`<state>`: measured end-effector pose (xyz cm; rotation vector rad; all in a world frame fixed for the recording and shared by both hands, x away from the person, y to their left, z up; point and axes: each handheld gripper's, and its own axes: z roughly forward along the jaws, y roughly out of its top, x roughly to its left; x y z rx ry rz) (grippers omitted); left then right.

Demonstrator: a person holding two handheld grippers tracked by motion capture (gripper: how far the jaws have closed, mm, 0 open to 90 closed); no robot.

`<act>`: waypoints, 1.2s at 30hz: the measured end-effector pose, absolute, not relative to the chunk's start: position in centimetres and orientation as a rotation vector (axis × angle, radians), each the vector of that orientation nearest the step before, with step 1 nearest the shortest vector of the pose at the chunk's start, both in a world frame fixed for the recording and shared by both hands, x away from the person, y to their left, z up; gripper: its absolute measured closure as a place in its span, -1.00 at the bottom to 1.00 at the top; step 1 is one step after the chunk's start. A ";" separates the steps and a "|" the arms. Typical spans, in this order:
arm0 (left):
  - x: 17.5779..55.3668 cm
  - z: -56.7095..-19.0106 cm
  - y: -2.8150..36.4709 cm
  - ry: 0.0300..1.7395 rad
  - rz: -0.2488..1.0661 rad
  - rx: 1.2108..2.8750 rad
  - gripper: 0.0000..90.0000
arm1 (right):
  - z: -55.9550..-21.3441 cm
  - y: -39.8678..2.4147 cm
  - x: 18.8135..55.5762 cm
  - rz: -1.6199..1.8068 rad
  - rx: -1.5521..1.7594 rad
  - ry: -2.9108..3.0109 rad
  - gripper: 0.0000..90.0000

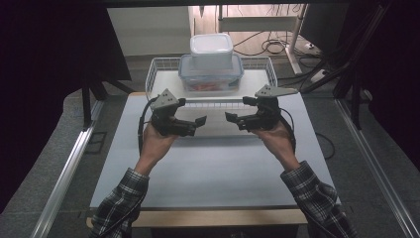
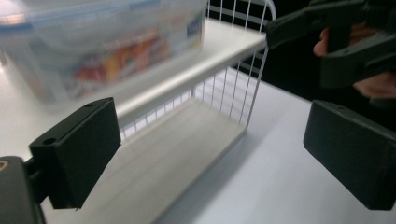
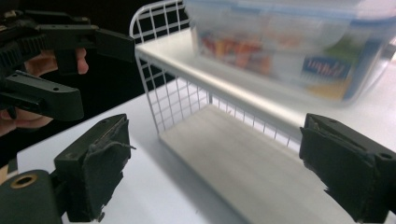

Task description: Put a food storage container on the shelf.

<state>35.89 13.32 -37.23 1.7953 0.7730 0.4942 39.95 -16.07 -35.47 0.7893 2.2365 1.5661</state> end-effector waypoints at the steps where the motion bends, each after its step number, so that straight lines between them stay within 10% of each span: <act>1: 35.7 -37.6 13.4 0.773 0.490 1.800 -0.93 | -35.8 -16.1 39.7 1.552 0.786 2.243 -0.82; 36: 29.9 -44.1 14.5 0.811 0.436 1.813 -0.96 | -41.7 -18.5 34.8 1.502 0.768 2.324 -0.98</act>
